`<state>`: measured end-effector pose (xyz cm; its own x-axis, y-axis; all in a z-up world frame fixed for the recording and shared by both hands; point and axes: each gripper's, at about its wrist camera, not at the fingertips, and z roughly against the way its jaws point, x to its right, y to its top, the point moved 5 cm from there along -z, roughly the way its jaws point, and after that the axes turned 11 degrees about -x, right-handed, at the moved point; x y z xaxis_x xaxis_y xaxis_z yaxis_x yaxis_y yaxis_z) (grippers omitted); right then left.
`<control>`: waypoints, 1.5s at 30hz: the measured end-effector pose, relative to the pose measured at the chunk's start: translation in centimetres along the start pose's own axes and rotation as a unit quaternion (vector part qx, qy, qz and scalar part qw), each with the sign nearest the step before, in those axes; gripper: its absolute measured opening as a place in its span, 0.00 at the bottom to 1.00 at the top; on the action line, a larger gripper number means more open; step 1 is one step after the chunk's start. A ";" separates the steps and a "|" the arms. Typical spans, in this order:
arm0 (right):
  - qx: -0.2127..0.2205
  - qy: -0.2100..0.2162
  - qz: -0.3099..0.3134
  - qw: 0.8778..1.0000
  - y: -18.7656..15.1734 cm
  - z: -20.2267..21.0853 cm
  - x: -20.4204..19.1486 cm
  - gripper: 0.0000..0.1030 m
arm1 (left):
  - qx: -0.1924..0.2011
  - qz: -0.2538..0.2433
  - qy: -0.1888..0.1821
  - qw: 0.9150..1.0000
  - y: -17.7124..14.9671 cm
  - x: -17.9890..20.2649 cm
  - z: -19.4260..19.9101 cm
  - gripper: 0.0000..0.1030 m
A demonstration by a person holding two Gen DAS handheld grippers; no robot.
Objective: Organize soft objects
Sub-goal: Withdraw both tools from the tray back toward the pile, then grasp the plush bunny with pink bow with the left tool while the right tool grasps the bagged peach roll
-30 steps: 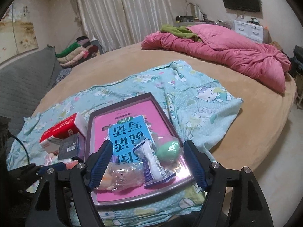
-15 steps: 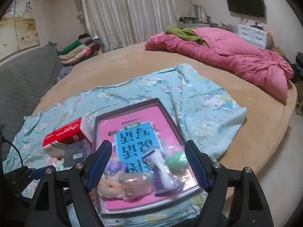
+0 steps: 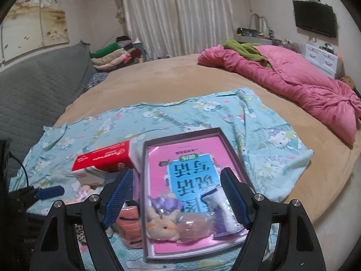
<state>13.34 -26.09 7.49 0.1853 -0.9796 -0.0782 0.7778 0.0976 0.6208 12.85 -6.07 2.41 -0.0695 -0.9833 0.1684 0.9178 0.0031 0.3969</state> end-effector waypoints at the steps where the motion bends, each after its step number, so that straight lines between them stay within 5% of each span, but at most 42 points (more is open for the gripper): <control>1: 0.001 0.003 0.004 1.000 0.0 0.0 -0.3 0.78 | 0.001 0.005 0.001 1.000 0.1 -0.5 0.2 0.83; 21: -0.059 0.043 0.090 0.993 -4.1 -4.4 -7.1 0.79 | 0.000 0.099 0.025 0.995 -2.7 -10.9 0.5 0.83; 35: -0.082 0.045 0.111 0.989 -6.5 -6.3 -8.0 0.79 | -0.041 0.102 0.019 0.994 -6.9 -11.8 -2.0 0.83; 45: -0.095 0.036 0.107 0.989 -6.8 -7.6 -7.4 0.79 | -0.049 0.126 0.017 0.991 -6.9 -13.3 -3.3 0.83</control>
<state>11.28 -18.21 -2.05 0.3953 -0.9184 -0.0197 0.8136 0.3401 0.4715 8.71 6.42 -5.58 0.1796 -0.9590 0.2192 0.9381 0.2341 0.2554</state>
